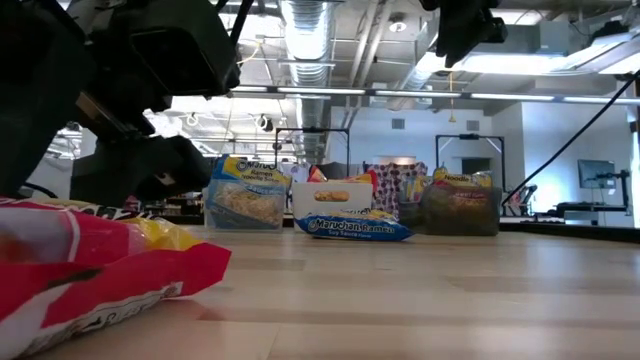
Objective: Sort Maruchan noodles
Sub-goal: Put the red noodle pack into the white bin
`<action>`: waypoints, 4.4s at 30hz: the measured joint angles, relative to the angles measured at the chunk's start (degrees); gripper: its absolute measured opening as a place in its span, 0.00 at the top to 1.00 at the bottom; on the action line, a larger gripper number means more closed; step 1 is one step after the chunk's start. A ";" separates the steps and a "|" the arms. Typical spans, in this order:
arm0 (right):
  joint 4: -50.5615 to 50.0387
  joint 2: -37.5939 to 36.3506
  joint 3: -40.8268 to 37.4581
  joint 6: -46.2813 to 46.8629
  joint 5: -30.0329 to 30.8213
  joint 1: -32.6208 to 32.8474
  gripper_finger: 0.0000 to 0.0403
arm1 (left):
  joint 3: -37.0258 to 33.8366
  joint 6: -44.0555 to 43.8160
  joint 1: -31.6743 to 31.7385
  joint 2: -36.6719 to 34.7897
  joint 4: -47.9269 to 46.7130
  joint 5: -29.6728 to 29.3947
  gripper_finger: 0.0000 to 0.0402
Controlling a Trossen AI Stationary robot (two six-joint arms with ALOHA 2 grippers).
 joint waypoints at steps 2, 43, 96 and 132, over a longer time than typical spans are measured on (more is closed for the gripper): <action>0.00 -0.02 0.00 0.05 -0.01 0.00 0.61 | 0.02 -0.42 0.06 0.00 0.01 0.30 0.55; 0.04 -0.02 0.00 0.07 -0.17 0.13 0.61 | 5.09 -3.20 0.43 6.73 1.88 10.34 0.94; 3.94 -0.01 0.00 -0.02 0.01 0.11 0.61 | 20.63 56.51 40.79 -11.15 -10.85 -34.16 1.00; 4.96 0.00 -0.02 -1.42 -0.10 3.63 0.61 | 20.64 56.90 45.70 -1.34 -3.22 -33.19 1.00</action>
